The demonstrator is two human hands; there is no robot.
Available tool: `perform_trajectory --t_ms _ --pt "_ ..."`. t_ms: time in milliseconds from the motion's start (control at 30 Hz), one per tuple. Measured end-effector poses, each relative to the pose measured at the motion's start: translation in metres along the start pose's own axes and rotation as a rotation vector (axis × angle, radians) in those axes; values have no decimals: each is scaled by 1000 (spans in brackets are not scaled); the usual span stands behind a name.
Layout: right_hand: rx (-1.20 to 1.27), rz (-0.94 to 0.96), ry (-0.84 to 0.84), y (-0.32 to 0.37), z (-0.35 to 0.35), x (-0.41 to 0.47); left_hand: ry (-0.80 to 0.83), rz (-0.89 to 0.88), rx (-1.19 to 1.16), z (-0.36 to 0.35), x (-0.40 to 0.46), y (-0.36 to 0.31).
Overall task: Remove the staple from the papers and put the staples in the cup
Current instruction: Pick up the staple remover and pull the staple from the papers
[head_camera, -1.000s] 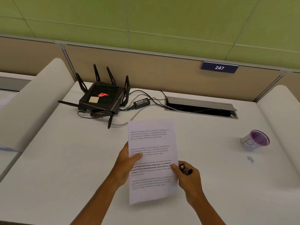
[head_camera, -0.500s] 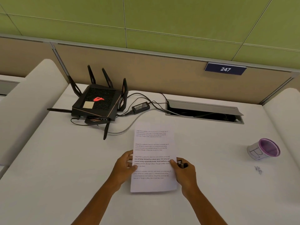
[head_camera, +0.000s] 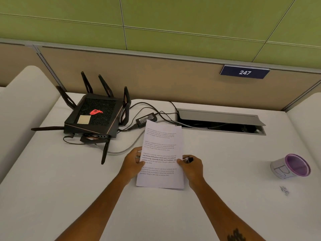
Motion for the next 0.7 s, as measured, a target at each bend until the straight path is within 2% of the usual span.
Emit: perform_trajectory --t_ms 533,700 --pt "-407 84 -70 -2 4 5 -120 -56 229 7 10 13" --pt "-367 67 -29 -5 3 6 -135 -29 258 9 7 15"
Point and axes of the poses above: each hand's wrist, its own x-axis towards the middle knuckle, its own z-axis out of the back of the hand, y = z × x, the point moved 8 cm from there along x, towards the middle knuckle, and after that the axes turned 3 degrees about -x, right-handed, at the moved point
